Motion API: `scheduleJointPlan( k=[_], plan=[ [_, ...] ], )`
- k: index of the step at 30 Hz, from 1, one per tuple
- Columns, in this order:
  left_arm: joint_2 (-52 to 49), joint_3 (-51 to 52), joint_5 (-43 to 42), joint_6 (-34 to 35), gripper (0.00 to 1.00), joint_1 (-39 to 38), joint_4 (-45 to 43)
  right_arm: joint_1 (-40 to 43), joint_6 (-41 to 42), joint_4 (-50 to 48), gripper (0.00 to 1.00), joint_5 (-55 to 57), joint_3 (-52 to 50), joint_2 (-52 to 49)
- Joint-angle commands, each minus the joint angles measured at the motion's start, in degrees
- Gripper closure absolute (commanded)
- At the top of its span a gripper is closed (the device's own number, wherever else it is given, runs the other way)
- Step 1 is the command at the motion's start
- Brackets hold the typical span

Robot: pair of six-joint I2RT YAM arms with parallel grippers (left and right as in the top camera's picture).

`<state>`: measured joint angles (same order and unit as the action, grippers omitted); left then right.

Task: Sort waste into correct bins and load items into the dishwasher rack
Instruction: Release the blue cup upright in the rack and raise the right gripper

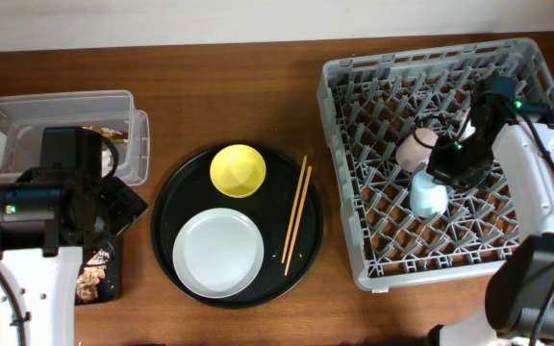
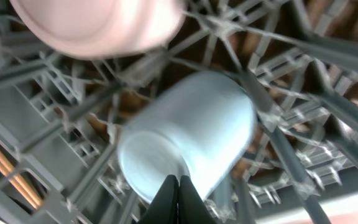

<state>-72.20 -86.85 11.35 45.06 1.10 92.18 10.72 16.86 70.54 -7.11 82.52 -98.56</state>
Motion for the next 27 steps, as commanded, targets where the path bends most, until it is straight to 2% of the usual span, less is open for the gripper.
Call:
scheduleJointPlan(
  k=[1,6,10,15,19,21,27],
  plan=[
    [0.5,-0.4,0.2,-0.1,0.01,0.2,0.1,0.3,1.7,2.6,0.96,4.6,3.3,5.6],
    [0.5,-0.4,0.2,-0.1,0.00,0.2,0.1,0.2,1.6,2.0,0.96,3.3,3.3,6.8],
    [0.5,-0.4,0.2,-0.1,0.01,0.2,0.1,0.2,-1.9,-2.0,0.96,-4.0,2.0,4.7],
    [0.5,-0.4,0.2,-0.1,0.01,0.2,0.1,0.2,-3.1,-2.0,0.96,-4.3,1.9,0.1],
    [0.5,-0.4,0.2,-0.1,0.01,0.2,0.1,0.2,-2.6,-0.9,0.96,-0.9,1.9,-3.1],
    [0.5,-0.4,0.2,-0.1,0.01,0.2,0.1,0.2,1.5,-0.2,0.96,4.3,1.9,-2.8],
    [0.5,-0.4,0.2,-0.1,0.01,0.2,0.1,0.2,2.0,1.4,0.96,6.1,1.9,-2.8]
  ],
)
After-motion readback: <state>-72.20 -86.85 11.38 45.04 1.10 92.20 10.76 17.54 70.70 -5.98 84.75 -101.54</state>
